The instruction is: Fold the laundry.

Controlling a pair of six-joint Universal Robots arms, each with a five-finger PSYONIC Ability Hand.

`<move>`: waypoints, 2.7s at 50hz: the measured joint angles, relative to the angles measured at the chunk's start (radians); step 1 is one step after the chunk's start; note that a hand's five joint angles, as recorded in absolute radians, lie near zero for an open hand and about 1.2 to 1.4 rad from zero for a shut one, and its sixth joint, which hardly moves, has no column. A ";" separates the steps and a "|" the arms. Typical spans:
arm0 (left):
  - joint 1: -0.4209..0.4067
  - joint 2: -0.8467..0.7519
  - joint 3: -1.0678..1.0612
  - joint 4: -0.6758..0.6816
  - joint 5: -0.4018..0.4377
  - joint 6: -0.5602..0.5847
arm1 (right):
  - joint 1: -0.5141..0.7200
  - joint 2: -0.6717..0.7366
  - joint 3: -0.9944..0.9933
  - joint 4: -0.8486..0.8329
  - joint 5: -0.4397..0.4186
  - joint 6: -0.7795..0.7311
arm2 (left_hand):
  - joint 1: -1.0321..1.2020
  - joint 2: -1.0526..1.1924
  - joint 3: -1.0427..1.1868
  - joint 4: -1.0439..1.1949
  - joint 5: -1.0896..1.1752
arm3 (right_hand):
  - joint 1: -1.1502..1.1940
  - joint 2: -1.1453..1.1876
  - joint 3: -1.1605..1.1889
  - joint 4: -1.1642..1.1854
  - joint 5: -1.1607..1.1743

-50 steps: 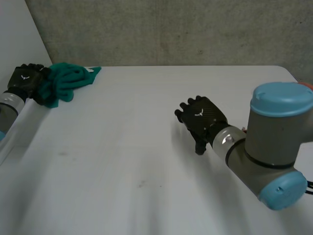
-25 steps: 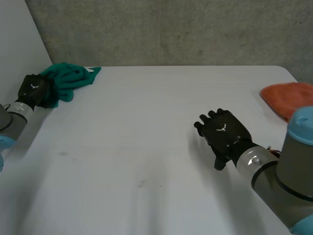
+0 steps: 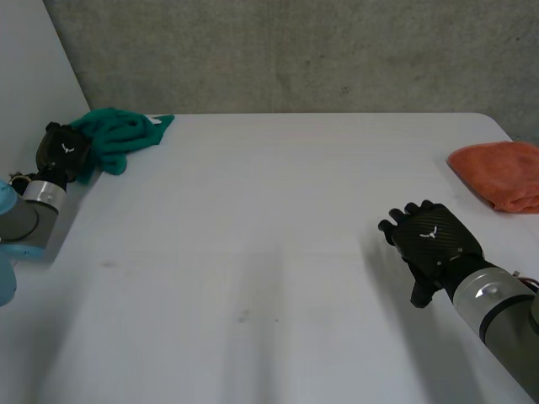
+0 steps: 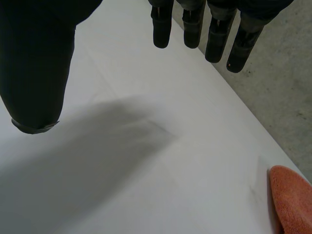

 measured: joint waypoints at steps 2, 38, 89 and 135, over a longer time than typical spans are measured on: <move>-0.001 0.009 -0.016 0.020 0.009 0.003 | -0.005 -0.003 0.005 0.000 -0.006 0.000 | -0.053 -0.067 -0.067 -0.054 -0.045 | 0.000 0.000 0.000 0.000 0.000; 0.005 0.008 0.066 -0.101 0.222 -0.025 | -0.043 -0.012 0.024 0.001 -0.055 0.000 | -0.806 -0.875 -0.863 -0.884 -0.848 | 0.000 0.000 0.000 0.000 0.000; -0.015 0.253 -0.132 -0.236 -0.045 -0.579 | -0.079 -0.009 0.053 -0.002 -0.103 -0.010 | -0.944 -0.989 -0.977 -0.996 -0.935 | 0.000 0.000 0.000 0.000 0.000; -0.051 0.141 -0.006 -0.342 -0.119 -0.564 | -0.142 0.021 0.070 -0.038 -0.158 -0.012 | -0.655 -0.703 -0.700 -0.706 -0.674 | 0.000 0.000 0.000 0.000 0.000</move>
